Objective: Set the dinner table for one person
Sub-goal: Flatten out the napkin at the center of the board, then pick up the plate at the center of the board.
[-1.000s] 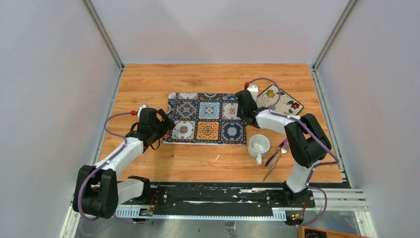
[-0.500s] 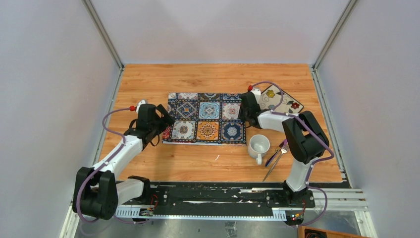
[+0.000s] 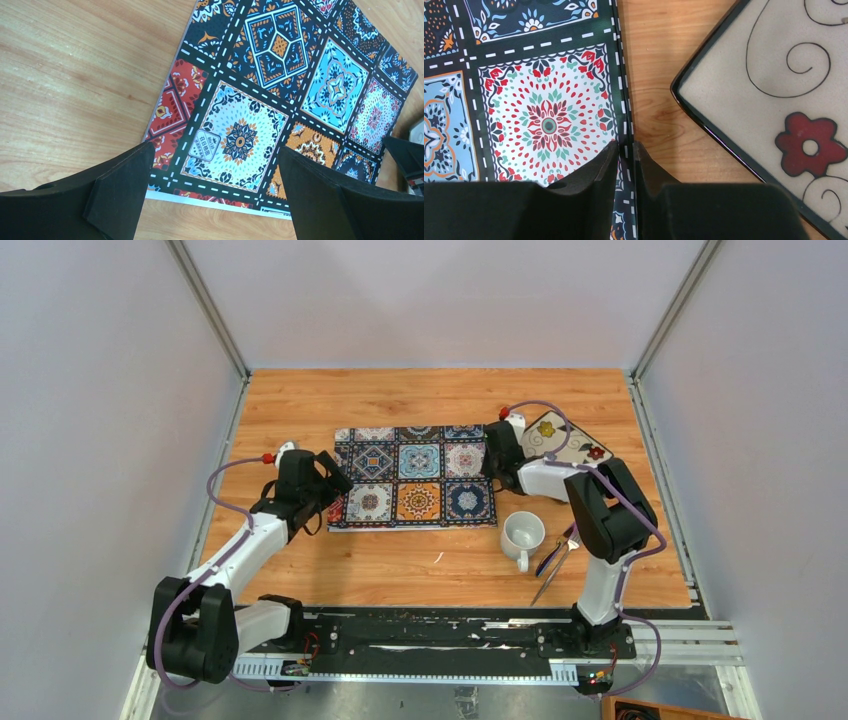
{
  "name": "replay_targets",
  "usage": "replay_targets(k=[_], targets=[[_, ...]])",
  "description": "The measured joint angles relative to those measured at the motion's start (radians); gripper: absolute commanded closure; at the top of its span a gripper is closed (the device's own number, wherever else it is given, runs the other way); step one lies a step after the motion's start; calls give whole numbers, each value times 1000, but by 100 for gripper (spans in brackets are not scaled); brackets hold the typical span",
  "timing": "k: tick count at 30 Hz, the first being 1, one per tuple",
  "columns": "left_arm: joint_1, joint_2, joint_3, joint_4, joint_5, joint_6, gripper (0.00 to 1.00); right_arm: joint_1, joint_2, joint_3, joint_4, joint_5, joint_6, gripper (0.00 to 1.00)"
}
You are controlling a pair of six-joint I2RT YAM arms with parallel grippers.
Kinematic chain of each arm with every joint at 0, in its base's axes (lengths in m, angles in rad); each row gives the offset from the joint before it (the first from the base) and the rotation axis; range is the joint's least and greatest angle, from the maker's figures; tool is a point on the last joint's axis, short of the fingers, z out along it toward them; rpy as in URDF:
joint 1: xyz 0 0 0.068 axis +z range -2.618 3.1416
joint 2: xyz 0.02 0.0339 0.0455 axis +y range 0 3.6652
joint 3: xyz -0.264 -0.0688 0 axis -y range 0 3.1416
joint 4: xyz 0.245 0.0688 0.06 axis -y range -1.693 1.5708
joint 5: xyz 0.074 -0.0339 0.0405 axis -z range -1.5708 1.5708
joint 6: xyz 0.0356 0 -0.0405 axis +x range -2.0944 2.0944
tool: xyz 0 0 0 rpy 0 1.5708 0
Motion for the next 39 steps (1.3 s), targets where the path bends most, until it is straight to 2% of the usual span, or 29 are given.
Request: replay_targets(k=[3, 9, 17, 29, 37, 39], targets=[[0, 0, 0, 0, 0, 1, 0, -6, 11, 13, 4, -6, 0, 75], [0, 1, 0, -4, 0, 3, 0, -10, 20, 30, 3, -23, -3, 63], [0, 31, 8, 1, 18, 4, 0, -10, -3, 47, -67, -16, -26, 62], [-10, 175, 101, 103, 119, 27, 1, -10, -174, 127, -188, 30, -76, 62], [-203, 449, 369, 178, 214, 60, 1, -11, -269, 129, -263, 116, -166, 61], [-230, 492, 418, 208, 248, 59, 1, -18, -296, 127, -274, 129, -184, 58]])
